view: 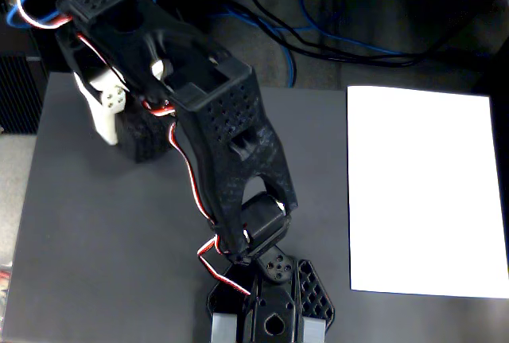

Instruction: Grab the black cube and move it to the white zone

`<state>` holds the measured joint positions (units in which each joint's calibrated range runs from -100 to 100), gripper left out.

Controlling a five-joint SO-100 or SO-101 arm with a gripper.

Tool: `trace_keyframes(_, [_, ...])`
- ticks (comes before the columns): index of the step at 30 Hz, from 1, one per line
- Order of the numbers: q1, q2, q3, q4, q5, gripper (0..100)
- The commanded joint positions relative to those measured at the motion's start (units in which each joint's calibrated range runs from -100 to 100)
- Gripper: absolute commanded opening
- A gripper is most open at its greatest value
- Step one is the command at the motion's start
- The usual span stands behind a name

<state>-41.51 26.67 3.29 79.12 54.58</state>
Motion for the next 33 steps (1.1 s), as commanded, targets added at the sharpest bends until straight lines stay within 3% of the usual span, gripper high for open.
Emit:
trace_keyframes(1, [0.37, 1.09, -0.21, -0.99, -6.8, 1])
trace_keyframes(5, [0.3, -1.52, -0.3, -0.47, -11.46, 1])
trace_keyframes(7, [-0.22, -11.51, 0.7, 0.13, -14.08, 1])
trace_keyframes(10, [0.3, -29.91, 0.7, 10.33, -16.23, 1])
trace_keyframes(16, [1.11, -61.16, 0.79, 20.45, -24.35, 1])
trace_keyframes(20, [20.54, -73.59, 0.79, 20.45, -24.46, 1])
trace_keyframes(27, [52.69, -76.36, 0.7, 20.45, -24.98, 1])
trace_keyframes(31, [55.27, -76.44, -0.12, 20.45, -27.02, 1])
trace_keyframes(33, [62.48, -76.44, -0.21, 20.45, -26.55, 1])
